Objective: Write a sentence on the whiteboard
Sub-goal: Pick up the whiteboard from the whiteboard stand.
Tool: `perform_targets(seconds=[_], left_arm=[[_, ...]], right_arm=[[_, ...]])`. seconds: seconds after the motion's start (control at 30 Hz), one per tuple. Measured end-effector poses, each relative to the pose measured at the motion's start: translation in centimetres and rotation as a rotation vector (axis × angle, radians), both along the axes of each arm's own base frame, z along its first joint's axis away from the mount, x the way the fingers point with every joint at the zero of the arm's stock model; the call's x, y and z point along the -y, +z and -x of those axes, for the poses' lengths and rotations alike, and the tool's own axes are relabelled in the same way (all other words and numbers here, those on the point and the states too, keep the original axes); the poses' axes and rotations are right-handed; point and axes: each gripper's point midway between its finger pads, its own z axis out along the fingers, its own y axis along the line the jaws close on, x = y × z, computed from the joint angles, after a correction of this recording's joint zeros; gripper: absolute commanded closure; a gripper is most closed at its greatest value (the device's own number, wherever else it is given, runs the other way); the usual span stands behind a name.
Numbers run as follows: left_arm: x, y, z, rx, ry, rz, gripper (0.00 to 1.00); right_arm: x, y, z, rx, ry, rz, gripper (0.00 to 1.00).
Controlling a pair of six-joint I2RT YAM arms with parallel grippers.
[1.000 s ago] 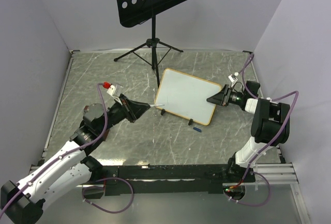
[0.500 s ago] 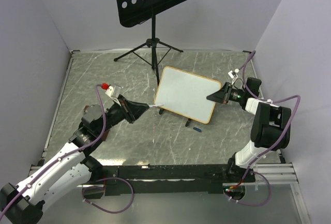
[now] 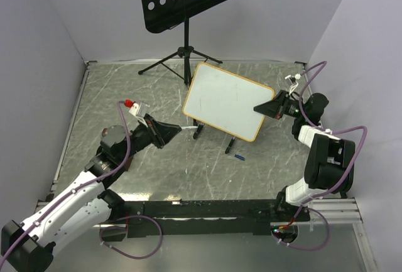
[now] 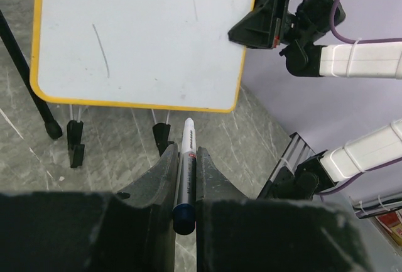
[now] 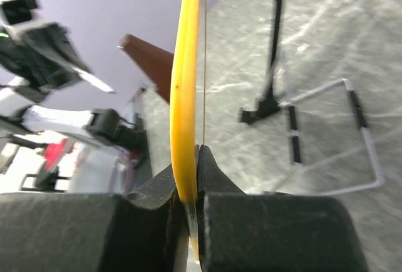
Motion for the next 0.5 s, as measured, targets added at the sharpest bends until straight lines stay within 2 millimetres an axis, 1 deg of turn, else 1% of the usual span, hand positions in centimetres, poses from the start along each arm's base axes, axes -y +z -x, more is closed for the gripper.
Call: perform_targets(seconds=[0.13,0.27,0.37,0.5], left_arm=[[0.0,0.7,-0.2,0.011,0.005,0.006,0.99],[-0.2,2.1,-0.3,0.043,0.008,0.016,0.99],[-0.3,2.9,-0.2,0.063,0.012,0.021,0.99],[-0.5,3.3,-0.1,0.072,0.016,0.018,0.99]], right_arm=[[-0.3,1.6,1.1,-0.114,0.034,-0.063,1.00],[-0.4,2.2,1.9,-0.198,0.059,-0.093,1.00],[-0.5,2.4,2.1,-0.238,0.068,-0.107,1.00],[-1.5,2.9,2.5,-0.273,0.102,-0.116,1.00]])
